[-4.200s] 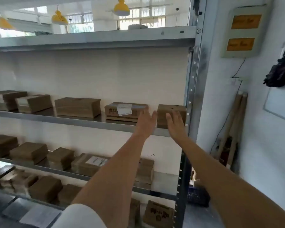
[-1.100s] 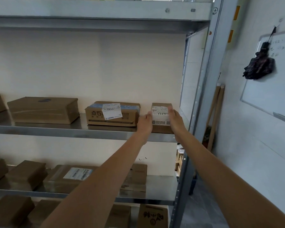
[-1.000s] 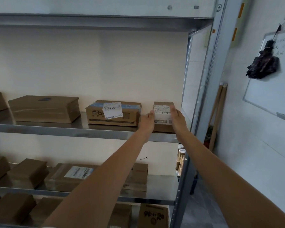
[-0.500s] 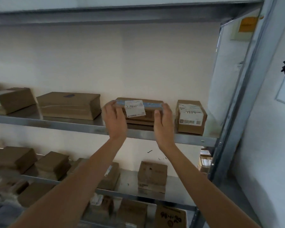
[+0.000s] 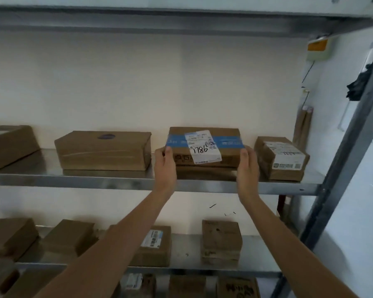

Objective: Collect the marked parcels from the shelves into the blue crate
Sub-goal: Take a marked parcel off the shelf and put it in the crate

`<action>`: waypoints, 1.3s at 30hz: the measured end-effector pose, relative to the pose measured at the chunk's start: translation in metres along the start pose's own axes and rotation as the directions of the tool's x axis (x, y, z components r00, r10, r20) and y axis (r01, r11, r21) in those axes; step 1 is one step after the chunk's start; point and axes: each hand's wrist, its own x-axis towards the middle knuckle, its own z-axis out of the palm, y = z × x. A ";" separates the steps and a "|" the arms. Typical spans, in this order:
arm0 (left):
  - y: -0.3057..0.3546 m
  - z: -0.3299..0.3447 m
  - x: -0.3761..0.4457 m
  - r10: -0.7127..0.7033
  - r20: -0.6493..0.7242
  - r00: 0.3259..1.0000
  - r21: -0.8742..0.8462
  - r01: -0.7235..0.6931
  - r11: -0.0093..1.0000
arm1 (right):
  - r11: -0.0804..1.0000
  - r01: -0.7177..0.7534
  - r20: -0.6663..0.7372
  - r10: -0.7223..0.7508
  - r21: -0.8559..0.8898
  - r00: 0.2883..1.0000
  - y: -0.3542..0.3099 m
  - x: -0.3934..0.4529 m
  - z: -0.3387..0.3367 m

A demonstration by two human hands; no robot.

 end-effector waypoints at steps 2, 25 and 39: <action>-0.004 -0.005 -0.005 0.069 -0.049 0.996 -0.096 -0.073 0.993 | 0.996 0.081 -0.011 -0.081 0.020 0.997 0.005 -0.011 -0.002; 0.013 0.002 0.026 -0.055 0.083 0.995 0.042 0.051 0.998 | 0.996 -0.003 0.004 0.004 -0.089 1.000 -0.012 0.021 -0.005; 0.053 -0.033 0.045 0.060 0.164 0.985 -0.118 -0.041 0.992 | 0.752 0.097 -0.165 -0.266 -0.652 0.950 -0.044 0.009 0.060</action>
